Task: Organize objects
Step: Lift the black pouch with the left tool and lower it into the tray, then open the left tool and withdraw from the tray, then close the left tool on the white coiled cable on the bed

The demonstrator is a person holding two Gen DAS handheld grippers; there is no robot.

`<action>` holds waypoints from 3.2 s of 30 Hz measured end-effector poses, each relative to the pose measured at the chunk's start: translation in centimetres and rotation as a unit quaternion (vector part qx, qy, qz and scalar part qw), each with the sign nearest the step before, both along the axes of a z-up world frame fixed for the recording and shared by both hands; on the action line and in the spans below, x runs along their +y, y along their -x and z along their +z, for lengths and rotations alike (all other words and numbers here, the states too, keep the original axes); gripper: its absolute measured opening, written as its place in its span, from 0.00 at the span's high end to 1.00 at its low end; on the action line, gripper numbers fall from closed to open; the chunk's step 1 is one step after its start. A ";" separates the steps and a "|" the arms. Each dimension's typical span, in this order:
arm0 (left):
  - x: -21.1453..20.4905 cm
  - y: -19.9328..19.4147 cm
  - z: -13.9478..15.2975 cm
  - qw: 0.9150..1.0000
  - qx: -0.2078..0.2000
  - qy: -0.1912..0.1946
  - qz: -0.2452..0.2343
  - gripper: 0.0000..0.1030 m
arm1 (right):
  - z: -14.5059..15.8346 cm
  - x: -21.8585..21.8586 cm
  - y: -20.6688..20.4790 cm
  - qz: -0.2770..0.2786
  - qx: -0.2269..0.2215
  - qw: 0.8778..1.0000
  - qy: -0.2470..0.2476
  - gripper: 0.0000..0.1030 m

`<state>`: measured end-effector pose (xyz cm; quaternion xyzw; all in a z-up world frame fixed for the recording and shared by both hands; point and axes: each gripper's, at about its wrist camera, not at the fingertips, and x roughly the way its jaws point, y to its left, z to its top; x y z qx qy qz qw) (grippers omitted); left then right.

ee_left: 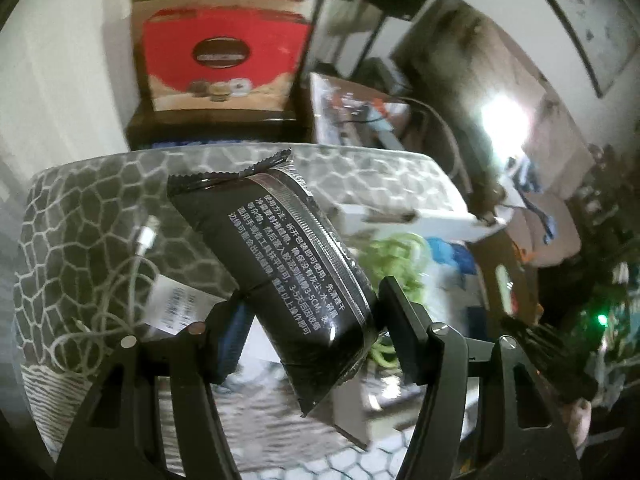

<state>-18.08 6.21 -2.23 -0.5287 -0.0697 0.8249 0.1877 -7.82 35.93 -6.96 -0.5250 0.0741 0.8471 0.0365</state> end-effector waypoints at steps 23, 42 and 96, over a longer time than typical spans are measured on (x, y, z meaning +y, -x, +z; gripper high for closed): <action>14.4 -6.3 -2.6 0.989 -0.005 0.017 -0.147 0.42 | -0.2 0.0 0.0 0.002 0.000 1.000 0.001 0.94; 10.0 -6.1 1.0 0.992 0.032 -0.012 -0.122 0.21 | -0.3 0.2 -0.1 0.003 -0.001 1.000 0.001 0.95; -13.5 -2.7 -9.4 0.988 -0.016 0.150 0.041 0.11 | -0.4 0.2 -0.1 0.003 0.000 1.000 0.001 0.94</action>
